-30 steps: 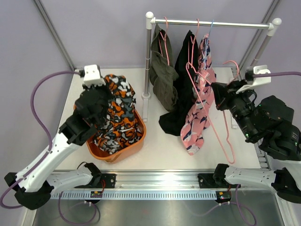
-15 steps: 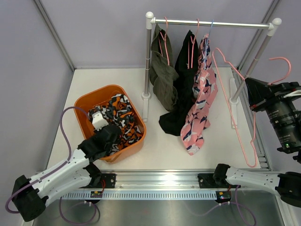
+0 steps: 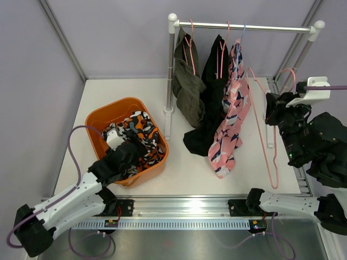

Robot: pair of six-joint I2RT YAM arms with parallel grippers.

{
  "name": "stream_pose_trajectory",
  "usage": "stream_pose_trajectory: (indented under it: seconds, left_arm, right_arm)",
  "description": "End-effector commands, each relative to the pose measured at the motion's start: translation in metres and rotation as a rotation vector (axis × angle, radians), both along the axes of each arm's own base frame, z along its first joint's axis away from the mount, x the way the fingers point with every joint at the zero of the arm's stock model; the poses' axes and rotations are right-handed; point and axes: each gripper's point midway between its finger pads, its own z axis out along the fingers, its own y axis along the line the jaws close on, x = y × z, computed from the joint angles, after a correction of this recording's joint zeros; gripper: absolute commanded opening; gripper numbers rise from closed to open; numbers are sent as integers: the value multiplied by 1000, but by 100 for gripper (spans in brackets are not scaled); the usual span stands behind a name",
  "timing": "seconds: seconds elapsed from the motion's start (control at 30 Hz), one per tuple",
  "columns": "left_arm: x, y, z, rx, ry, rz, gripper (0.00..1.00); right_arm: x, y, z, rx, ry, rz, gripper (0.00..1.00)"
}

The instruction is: Remove the shorts from the hanger

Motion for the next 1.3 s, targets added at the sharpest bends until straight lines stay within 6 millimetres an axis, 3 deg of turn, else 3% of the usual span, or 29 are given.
stream_pose_trajectory:
  seconds: [0.0, 0.1, 0.2, 0.23, 0.33, 0.37, 0.4, 0.43, 0.47, 0.5, 0.67, 0.7, 0.8, 0.97, 1.1, 1.27]
  left_arm:
    - [15, -2, 76, -17, -174, -32, 99]
    - [13, 11, 123, 24, -251, -41, 99]
    - [8, 21, 154, 69, -301, -56, 99]
    - [8, 22, 175, 57, -338, -63, 99]
    - [4, 24, 198, 74, -378, -100, 99]
    - [2, 25, 207, 81, -397, -112, 99]
    - [1, 22, 213, 70, -412, -132, 99]
    - [0, 22, 216, 71, -420, -144, 99]
    - [-1, 21, 220, 76, -432, -161, 99]
    - [-3, 17, 222, 73, -437, -192, 99]
    - [-10, 11, 230, 135, -444, -300, 99]
    - [-12, 9, 231, 142, -449, -326, 99]
    - [-17, 7, 232, 182, -457, -389, 99]
    - [-19, 7, 220, 240, -455, -443, 99]
    - [-18, 11, 200, 289, -405, -441, 99]
    - [-19, 11, 179, 322, -353, -466, 99]
  right_arm:
    - [-3, -23, 1, 35, 1, -101, 0]
    - [2, -19, -4, 17, 19, -102, 0]
    - [13, -13, -9, -13, 46, -107, 0]
    - [24, -20, -15, -40, 71, -162, 0]
    - [48, -17, -19, -42, 91, -155, 0]
    - [57, -39, -19, -31, 94, -228, 0]
    - [69, -29, -21, -13, 99, -155, 0]
    - [76, -34, -21, 14, 104, -158, 0]
    - [83, -57, -20, 34, 103, -218, 0]
    - [96, -49, -26, 53, 128, -161, 0]
    - [141, -49, -44, 128, 188, -39, 0]
    - [152, -60, -52, 152, 205, -46, 0]
    - [172, -67, -62, 197, 213, 9, 0]
    - [189, -73, -57, 204, 189, 45, 0]
    - [198, -75, -60, 179, 194, 58, 0]
    - [203, -76, -45, 153, 121, 67, 0]
